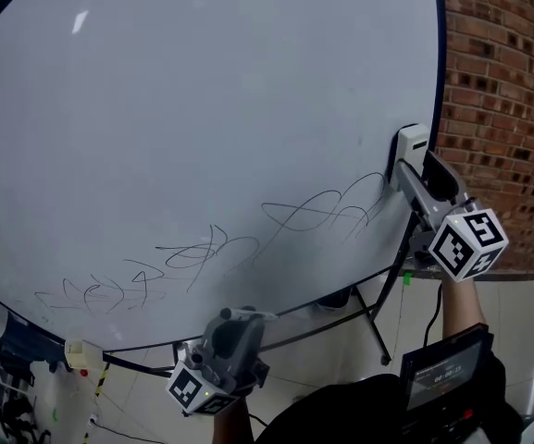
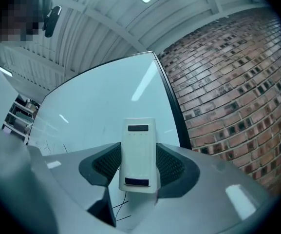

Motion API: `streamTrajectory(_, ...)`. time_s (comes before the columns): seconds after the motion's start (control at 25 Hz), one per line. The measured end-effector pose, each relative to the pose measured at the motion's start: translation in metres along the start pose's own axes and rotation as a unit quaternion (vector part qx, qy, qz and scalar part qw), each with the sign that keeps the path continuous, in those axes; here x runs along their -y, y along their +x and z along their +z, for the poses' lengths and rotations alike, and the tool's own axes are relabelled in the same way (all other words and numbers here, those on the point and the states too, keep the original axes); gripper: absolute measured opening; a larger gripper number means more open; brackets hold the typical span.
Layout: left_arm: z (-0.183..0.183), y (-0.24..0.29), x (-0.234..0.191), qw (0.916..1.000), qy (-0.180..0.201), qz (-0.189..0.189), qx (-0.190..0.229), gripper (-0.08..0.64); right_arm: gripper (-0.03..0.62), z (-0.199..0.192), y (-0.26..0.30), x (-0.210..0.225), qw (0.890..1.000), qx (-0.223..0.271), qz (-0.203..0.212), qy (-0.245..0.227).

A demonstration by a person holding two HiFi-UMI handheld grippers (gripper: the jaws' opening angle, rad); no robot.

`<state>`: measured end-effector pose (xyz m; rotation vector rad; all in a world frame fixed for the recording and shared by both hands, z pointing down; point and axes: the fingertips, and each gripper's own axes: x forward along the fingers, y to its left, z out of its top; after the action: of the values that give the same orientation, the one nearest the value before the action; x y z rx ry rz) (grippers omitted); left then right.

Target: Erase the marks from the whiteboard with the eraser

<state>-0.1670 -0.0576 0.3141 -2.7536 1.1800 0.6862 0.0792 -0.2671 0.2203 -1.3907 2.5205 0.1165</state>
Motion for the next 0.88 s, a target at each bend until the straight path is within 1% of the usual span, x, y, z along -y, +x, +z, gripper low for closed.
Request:
streamTrajectory(0.08,-0.002,0.000,-0.001,1.0000,-0.001,-0.002,-0.006,0.057,0.229,-0.011,-0.003,-0.003,1.000,-0.002,0.000,-0.009)
streamTrajectory(0.2,-0.002,0.000,-0.001,1.0000,-0.003,-0.004,-0.008,0.058,0.228,-0.046,-0.009,-0.008,1.000,-0.021,0.007,-0.021)
streamTrajectory(0.36,-0.005,0.002,0.001,0.9998,-0.009,-0.009,-0.015,0.058,0.229,-0.122,-0.027,-0.005,0.997,-0.073,0.004,0.002)
streamTrajectory(0.48,-0.009,0.003,0.003,0.9995,-0.013,-0.014,-0.026,0.057,0.229,-0.180,-0.041,-0.004,0.993,-0.120,0.001,0.017)
streamTrajectory(0.6,-0.010,0.006,0.005,0.9992,-0.014,-0.019,-0.032,0.058,0.229,-0.225,-0.052,-0.003,0.987,-0.161,-0.003,0.026)
streamTrajectory(0.72,-0.011,0.007,0.007,0.9990,-0.015,-0.023,-0.035,0.058,0.229,-0.247,-0.059,-0.002,0.982,-0.186,-0.006,0.036)
streamTrajectory(0.8,-0.007,0.010,0.011,0.9990,-0.019,-0.026,-0.032,0.058,0.229,-0.246,-0.059,-0.001,0.981,-0.191,-0.005,0.037)
streamTrajectory(0.88,-0.004,0.011,0.012,0.9990,-0.021,-0.028,-0.028,0.057,0.229,-0.234,-0.056,-0.002,0.983,-0.181,-0.006,0.036)
